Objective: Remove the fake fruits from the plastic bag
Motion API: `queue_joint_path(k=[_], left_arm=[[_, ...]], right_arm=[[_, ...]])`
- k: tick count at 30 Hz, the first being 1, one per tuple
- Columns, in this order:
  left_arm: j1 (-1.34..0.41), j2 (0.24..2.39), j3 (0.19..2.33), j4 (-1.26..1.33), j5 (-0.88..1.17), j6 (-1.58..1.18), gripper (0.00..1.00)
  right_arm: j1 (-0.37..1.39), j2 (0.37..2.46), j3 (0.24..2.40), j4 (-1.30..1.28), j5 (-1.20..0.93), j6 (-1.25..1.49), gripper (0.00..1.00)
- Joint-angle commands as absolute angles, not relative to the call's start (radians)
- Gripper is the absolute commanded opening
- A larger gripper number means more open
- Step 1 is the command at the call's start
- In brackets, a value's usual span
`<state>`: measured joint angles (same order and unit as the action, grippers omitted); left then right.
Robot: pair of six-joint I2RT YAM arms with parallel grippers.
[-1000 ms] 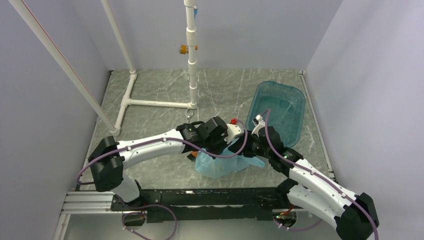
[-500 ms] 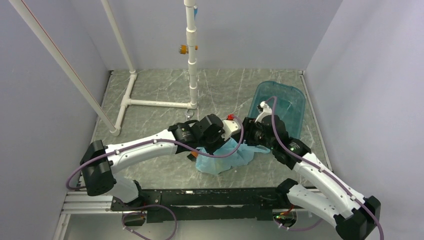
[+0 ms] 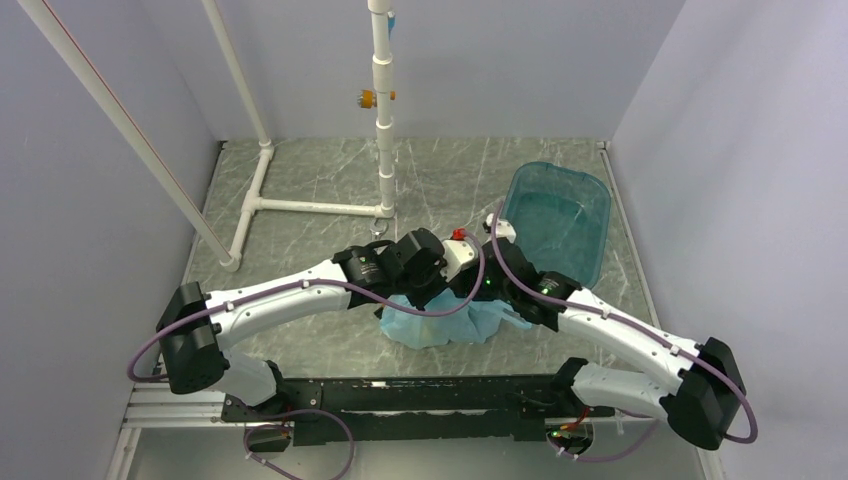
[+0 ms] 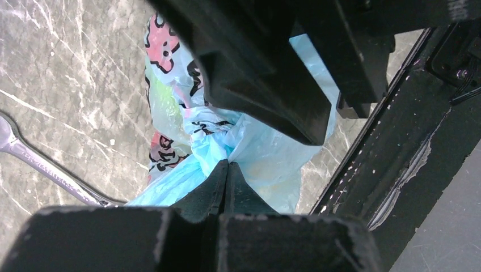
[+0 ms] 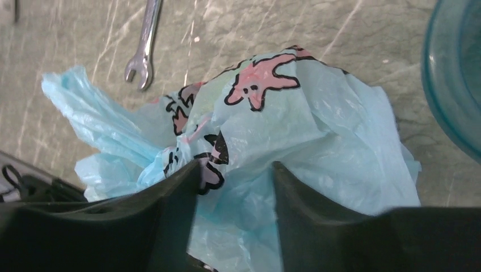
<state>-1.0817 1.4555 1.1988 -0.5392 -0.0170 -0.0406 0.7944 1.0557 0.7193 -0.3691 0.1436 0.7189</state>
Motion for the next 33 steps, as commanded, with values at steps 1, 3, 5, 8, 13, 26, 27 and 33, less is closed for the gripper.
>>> queue_joint_path(k=[1,3,5,8,13,26,27,33], left_arm=[[-1.085,1.427,1.207,-0.504,-0.026,-0.032,0.00],[-1.085,1.423,1.207,-0.507,-0.040,-0.031,0.00],[-1.085,1.415,1.204,-0.507,-0.058,-0.028,0.00],[-1.085,1.389,1.199,-0.504,-0.102,-0.030,0.00],[-1.085,1.295,1.141,-0.456,-0.266,-0.058,0.00],[-1.085,1.182,1.057,-0.349,-0.072,-0.012,0.51],[-1.085,1.197,1.065,-0.351,-0.028,0.005,0.56],[-1.085,1.292,1.107,-0.379,0.070,0.011,0.68]], right_arm=[[0.814,0.998,0.713,-0.390,0.326,0.794,0.37],[0.811,0.940,0.674,-0.375,0.360,0.829,0.19],[0.809,0.860,0.634,-0.351,0.393,0.858,0.11],[0.786,0.756,0.613,-0.394,0.444,0.904,0.00],[0.636,0.597,0.569,-0.422,0.338,0.908,0.00],[0.516,0.631,0.409,-0.023,-0.266,0.918,0.00],[0.516,0.636,0.400,0.006,-0.287,0.926,0.00],[0.515,0.680,0.348,0.194,-0.378,1.004,0.00]])
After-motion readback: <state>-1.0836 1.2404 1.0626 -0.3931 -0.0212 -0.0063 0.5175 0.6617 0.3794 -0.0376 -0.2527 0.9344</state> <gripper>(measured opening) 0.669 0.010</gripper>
